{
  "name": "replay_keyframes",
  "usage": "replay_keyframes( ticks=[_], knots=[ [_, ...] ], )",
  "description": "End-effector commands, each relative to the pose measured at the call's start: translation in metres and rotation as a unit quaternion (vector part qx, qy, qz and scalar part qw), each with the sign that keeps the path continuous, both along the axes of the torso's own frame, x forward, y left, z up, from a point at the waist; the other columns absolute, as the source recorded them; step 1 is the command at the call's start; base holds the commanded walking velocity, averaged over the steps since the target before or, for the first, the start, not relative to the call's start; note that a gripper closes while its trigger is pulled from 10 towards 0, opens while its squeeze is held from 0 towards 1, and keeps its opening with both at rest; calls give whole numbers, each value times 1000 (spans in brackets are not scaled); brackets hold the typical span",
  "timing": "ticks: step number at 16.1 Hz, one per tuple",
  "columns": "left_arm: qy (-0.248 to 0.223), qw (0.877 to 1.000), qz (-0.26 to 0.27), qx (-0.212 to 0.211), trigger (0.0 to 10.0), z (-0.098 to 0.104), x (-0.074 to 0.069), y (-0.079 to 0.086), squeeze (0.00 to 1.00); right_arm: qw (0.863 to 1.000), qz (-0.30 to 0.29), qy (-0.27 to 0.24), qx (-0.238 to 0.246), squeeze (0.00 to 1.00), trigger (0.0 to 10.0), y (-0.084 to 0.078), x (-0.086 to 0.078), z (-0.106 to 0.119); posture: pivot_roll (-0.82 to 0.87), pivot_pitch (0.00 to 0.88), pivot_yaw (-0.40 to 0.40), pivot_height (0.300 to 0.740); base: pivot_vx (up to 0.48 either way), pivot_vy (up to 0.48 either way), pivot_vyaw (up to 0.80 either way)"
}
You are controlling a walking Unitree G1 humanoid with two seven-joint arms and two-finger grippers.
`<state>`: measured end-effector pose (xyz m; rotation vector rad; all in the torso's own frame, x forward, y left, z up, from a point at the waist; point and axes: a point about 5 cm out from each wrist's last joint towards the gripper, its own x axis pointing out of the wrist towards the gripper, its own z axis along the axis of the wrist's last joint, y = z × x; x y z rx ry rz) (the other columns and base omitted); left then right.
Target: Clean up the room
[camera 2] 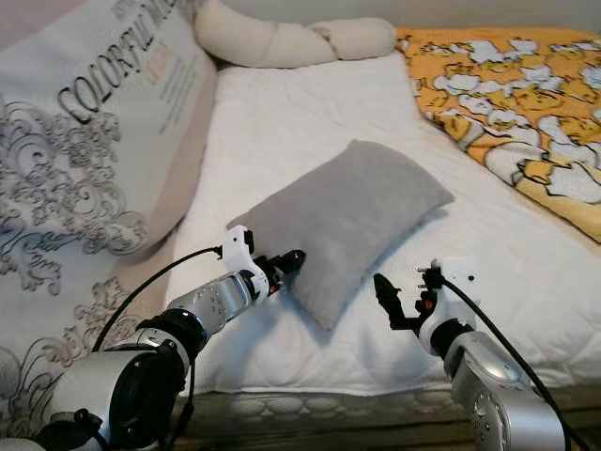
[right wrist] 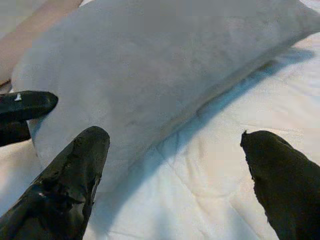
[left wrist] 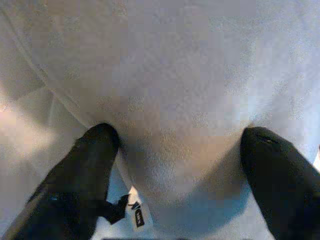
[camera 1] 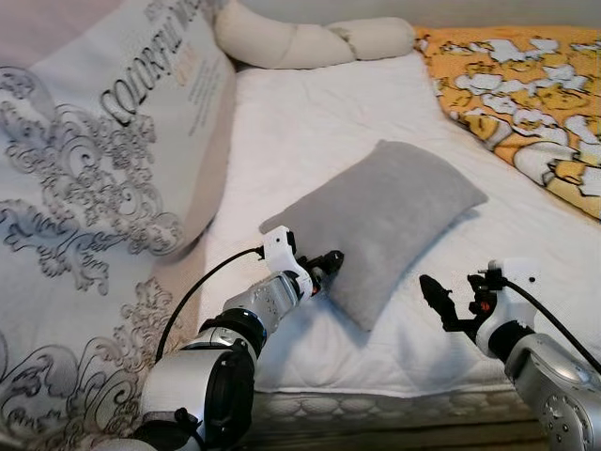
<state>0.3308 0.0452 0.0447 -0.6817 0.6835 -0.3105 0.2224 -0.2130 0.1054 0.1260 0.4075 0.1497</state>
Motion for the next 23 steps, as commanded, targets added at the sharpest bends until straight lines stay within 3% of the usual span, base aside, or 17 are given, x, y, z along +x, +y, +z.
replay_keyframes(
  ticks=[1,6,11,15,23],
  knots=[
    [11,999,-18,-27,0,2,-9,-32,0,1000,0,-8,-1,0,10000,1,0,6,-386,0,98,740,0,0,0],
    [11,999,-15,-38,0,3,-9,-35,0,1000,10,-1,-2,0,10000,3,1,4,-385,0,94,740,0,0,0],
    [13,999,-29,-44,0,3,-12,-40,0,991,127,25,22,0,10000,16,-8,4,-383,0,93,740,0,0,0],
    [6,998,-38,-41,0,5,-11,-40,0,968,243,68,20,0,10000,13,-23,7,-377,0,102,740,0,0,0],
    [0,998,-43,-48,0,7,-10,-41,0,961,264,83,6,0,10000,6,-27,3,-373,0,107,740,0,0,0]
  ],
)
